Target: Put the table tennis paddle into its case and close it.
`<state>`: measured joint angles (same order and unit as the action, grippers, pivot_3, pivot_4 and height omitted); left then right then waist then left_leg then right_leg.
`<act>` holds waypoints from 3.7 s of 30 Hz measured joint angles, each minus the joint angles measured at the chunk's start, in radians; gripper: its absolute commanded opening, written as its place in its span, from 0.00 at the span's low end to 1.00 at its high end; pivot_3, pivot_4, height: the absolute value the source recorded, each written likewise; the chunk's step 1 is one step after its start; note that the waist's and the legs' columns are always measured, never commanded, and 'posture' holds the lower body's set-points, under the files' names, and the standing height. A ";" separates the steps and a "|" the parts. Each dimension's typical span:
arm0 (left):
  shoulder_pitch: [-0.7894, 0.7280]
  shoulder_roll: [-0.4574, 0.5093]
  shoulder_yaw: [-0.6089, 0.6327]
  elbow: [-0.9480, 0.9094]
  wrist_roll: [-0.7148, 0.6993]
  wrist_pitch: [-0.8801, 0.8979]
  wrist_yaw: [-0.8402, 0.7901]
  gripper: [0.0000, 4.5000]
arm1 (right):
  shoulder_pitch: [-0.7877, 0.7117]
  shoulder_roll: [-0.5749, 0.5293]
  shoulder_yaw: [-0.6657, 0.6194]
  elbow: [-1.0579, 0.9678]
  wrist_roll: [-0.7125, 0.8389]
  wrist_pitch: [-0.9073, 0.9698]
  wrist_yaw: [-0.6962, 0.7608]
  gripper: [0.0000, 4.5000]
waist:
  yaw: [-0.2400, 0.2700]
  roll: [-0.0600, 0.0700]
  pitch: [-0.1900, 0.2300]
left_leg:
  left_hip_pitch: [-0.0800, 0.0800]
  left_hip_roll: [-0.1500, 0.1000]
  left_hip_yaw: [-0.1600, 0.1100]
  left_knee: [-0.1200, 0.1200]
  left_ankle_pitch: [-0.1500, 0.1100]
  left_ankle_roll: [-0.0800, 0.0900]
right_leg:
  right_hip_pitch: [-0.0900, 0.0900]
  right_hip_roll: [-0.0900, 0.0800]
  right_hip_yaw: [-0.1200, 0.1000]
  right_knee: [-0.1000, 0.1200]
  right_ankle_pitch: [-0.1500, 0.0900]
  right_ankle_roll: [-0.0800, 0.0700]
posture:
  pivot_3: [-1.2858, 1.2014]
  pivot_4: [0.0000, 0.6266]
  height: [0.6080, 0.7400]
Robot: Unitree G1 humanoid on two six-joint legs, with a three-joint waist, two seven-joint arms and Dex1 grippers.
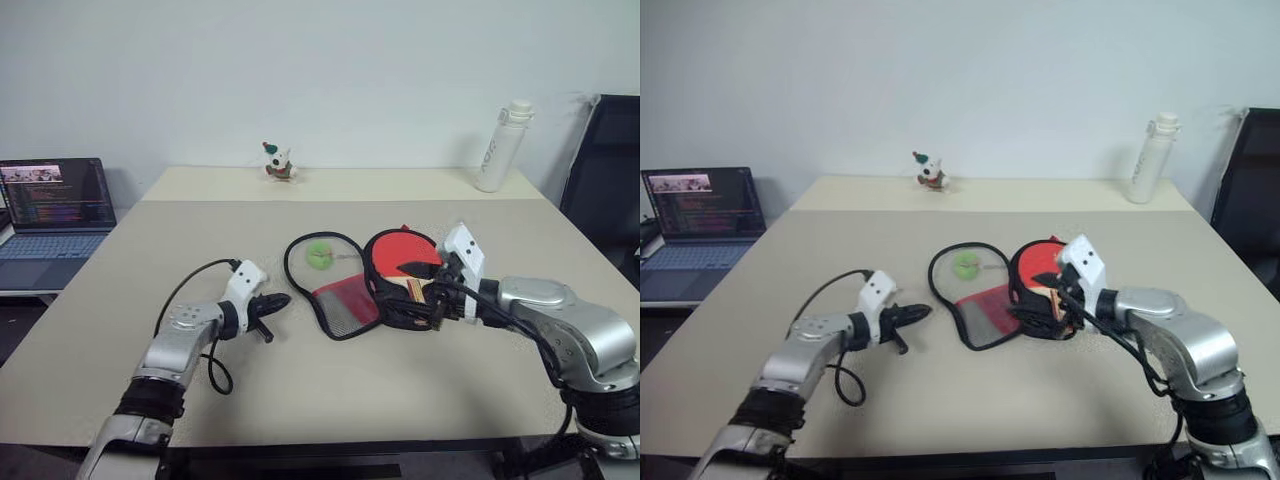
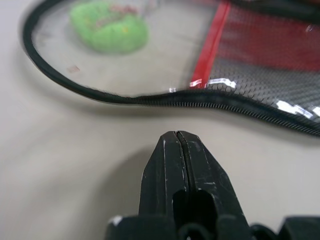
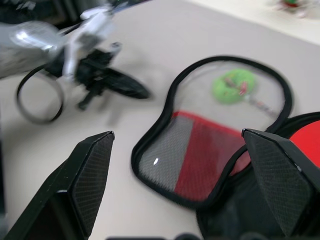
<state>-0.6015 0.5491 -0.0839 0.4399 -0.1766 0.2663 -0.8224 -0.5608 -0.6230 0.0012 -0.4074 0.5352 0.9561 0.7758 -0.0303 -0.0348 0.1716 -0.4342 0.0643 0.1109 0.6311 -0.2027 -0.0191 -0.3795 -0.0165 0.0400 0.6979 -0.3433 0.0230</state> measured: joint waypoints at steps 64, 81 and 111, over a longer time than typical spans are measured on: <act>0.121 -0.024 0.229 -0.598 -0.295 0.295 -0.029 0.01 | -0.360 0.123 -0.018 1.152 -0.291 -0.223 -0.182 1.00 | -0.003 0.000 0.002 | 0.002 0.000 -0.001 0.013 -0.002 0.002 | 0.006 -0.001 -0.001 0.007 0.000 0.001 | 0.52 0.24 1.00; 0.181 0.032 0.229 -0.602 -0.295 0.294 -0.005 0.00 | -0.393 0.203 0.029 1.195 -0.369 -0.268 -0.074 0.22 | -0.031 -0.001 0.001 | 0.008 0.001 0.000 0.013 -0.002 0.002 | 0.008 0.000 0.001 0.011 0.000 0.001 | 0.52 0.24 1.00; 0.695 0.274 0.382 -1.000 -0.573 0.443 -0.159 0.00 | -0.085 0.248 0.120 0.421 -0.227 0.232 0.046 0.01 | -0.052 -0.001 0.002 | 0.007 0.001 0.000 0.004 -0.003 0.001 | 0.006 -0.001 0.001 0.007 -0.003 -0.001 | 0.52 0.24 1.00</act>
<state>0.0936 0.8236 0.2983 -0.5597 -0.7497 0.7093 -0.9818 -0.6453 -0.3750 0.1210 0.0139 0.3082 1.1885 0.8214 -0.0819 -0.0360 0.1732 -0.4270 0.0653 0.1110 0.6349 -0.2058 -0.0186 -0.3737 -0.0177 0.0408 0.7051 -0.3462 0.0220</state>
